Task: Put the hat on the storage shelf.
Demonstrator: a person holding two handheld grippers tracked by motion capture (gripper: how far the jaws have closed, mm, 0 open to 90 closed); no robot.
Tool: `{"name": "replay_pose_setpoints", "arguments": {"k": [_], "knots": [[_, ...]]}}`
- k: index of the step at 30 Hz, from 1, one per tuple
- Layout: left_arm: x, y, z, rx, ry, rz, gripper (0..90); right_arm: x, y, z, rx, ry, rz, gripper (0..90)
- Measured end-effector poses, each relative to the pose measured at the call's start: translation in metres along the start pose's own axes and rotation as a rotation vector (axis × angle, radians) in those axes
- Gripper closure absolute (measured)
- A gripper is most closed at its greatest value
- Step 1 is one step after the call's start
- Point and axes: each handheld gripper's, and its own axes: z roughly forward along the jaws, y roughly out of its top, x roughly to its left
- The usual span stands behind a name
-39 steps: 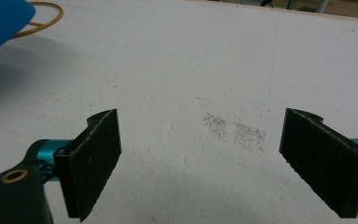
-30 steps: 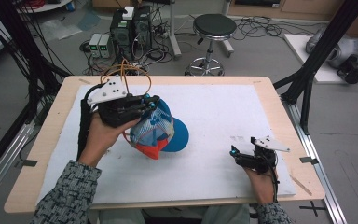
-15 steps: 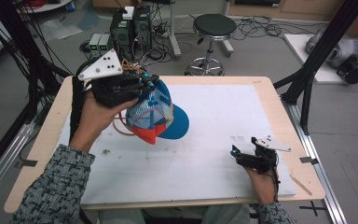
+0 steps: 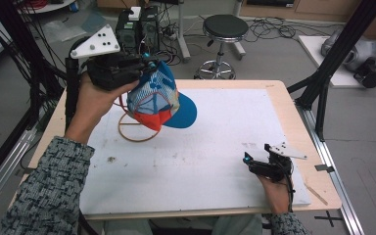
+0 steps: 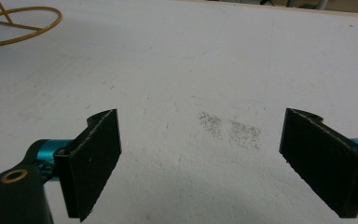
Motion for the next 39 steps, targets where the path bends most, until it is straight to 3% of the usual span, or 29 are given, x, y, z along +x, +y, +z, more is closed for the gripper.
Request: {"name": "replay_pose_setpoints", "arguments": {"k": [9, 24, 39], "knots": [[0.022, 0.005, -0.002, -0.019, 0.035, -0.004, 89.2, 0.001, 0.000, 0.000, 0.003, 0.007, 0.005, 11.7], [0.053, -0.008, -0.007, -0.001, 0.118, -0.025, 89.1, -0.001, 0.000, 0.001, 0.009, 0.015, 0.009, 11.7], [0.076, -0.040, -0.023, 0.037, 0.180, -0.083, 89.2, 0.001, 0.000, 0.003, 0.015, 0.025, -0.010, 11.8]]}}
